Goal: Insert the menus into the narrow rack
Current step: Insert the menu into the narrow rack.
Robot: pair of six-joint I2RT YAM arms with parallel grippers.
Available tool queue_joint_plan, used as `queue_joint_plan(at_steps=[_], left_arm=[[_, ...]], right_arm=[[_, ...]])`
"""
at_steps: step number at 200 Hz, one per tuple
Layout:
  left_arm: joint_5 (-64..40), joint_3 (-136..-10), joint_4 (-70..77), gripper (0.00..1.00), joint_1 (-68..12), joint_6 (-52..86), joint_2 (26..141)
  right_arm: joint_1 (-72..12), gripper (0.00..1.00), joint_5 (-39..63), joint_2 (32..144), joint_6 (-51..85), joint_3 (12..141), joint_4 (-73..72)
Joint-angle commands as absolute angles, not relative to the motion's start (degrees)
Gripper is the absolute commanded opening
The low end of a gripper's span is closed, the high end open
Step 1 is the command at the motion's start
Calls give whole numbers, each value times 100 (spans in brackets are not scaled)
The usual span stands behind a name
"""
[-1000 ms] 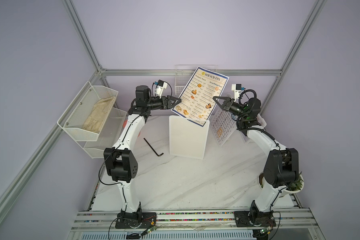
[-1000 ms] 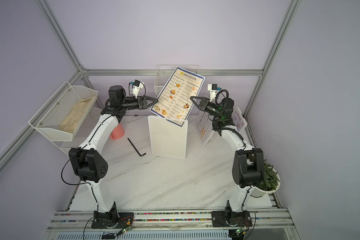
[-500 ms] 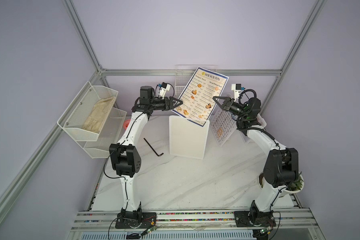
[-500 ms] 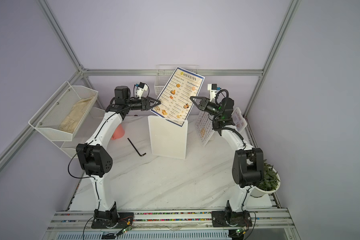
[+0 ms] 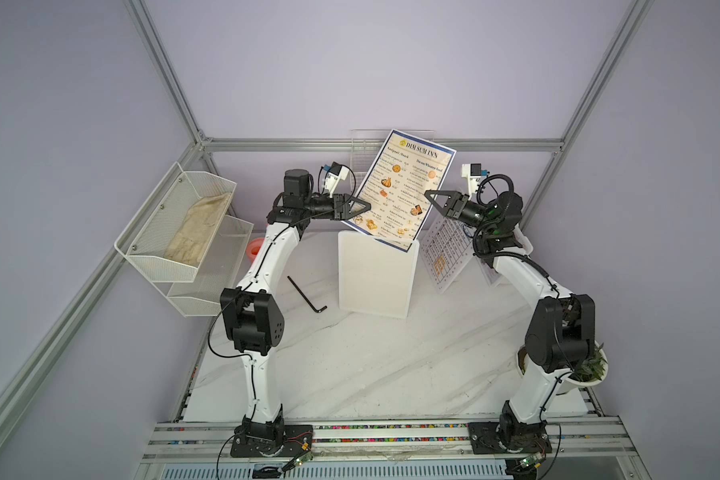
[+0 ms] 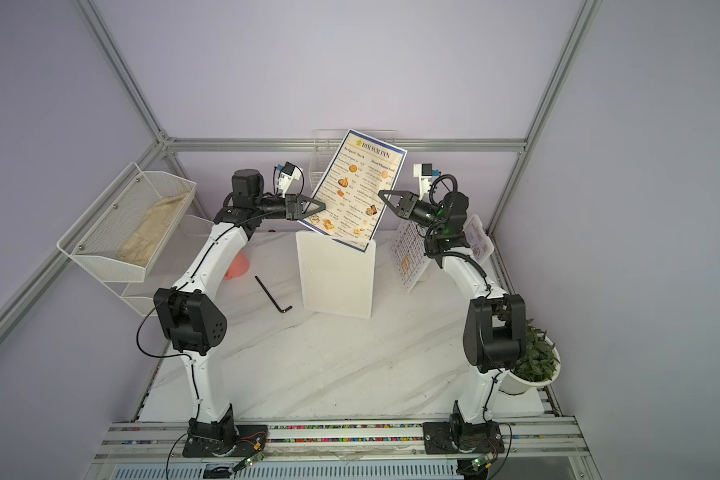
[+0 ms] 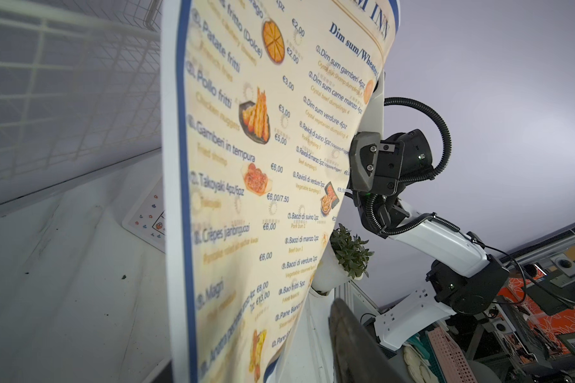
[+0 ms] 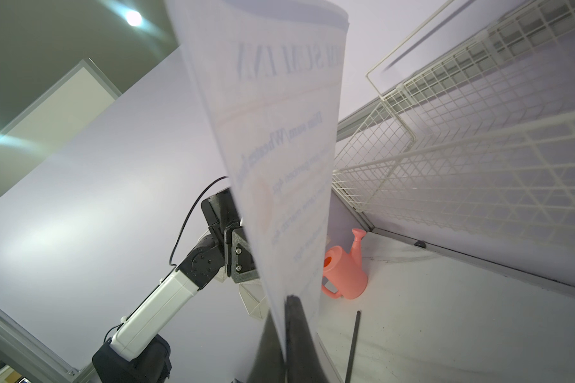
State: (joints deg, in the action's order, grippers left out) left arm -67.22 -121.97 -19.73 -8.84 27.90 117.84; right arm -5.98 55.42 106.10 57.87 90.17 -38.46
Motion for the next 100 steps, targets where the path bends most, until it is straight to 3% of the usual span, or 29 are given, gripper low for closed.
queue_joint_plan(at_steps=[1, 100], left_arm=[[-6860, -12202, -1584, 50, -908, 2689, 11301], [-6824, -12024, -1441, 50, -879, 2707, 11218]], right_arm=[[-575, 0, 5885, 10829, 5971, 9310, -4219], [-569, 0, 6619, 11370, 6607, 9997, -4574]])
